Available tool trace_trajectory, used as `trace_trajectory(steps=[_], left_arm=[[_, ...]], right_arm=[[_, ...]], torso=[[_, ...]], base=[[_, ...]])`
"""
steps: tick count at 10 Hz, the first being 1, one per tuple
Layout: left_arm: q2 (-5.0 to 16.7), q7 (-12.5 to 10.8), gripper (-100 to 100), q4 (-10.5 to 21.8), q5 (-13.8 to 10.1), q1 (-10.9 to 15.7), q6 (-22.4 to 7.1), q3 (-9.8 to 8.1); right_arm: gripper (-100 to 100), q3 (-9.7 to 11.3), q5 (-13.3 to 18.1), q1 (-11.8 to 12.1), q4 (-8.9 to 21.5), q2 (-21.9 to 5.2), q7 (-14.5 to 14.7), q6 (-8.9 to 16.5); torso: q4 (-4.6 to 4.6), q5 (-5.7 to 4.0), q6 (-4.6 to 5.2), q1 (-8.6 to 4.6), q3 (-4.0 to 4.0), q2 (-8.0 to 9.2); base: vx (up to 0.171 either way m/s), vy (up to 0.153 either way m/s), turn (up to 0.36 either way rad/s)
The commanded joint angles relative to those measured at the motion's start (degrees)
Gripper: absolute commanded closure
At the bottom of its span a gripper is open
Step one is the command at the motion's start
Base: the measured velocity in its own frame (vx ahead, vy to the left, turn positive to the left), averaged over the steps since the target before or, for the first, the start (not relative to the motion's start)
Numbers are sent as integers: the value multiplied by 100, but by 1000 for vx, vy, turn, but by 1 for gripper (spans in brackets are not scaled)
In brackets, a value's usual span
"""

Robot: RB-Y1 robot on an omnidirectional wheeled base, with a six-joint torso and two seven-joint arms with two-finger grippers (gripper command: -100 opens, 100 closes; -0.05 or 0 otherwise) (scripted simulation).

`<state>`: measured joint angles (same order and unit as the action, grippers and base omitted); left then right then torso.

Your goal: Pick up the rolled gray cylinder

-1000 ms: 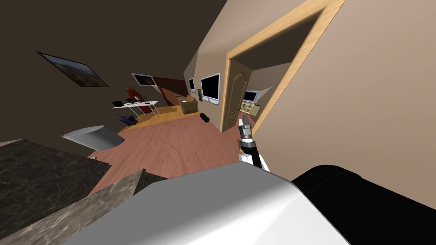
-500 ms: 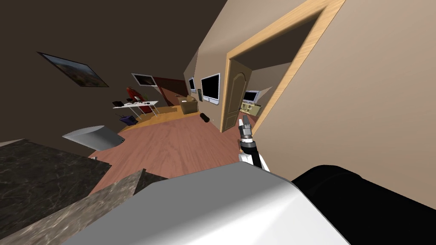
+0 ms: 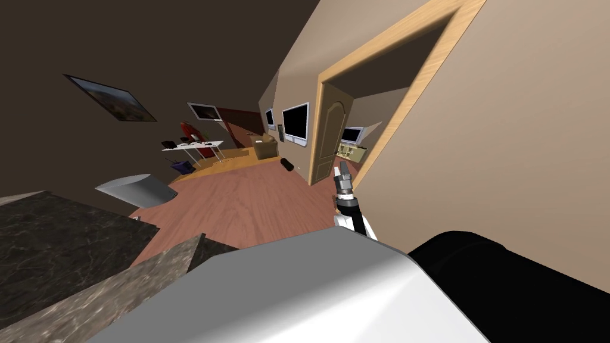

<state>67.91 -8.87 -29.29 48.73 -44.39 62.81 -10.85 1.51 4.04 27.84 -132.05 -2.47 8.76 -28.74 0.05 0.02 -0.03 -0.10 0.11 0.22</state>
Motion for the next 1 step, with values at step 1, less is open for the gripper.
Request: trace_trajectory(steps=[1], left_arm=[[0,0,0,0,0,0,0,0]], right_arm=[[0,0,0,0,0,0,0,0]], torso=[[0,0,0,0,0,0]], base=[[0,0,0]])
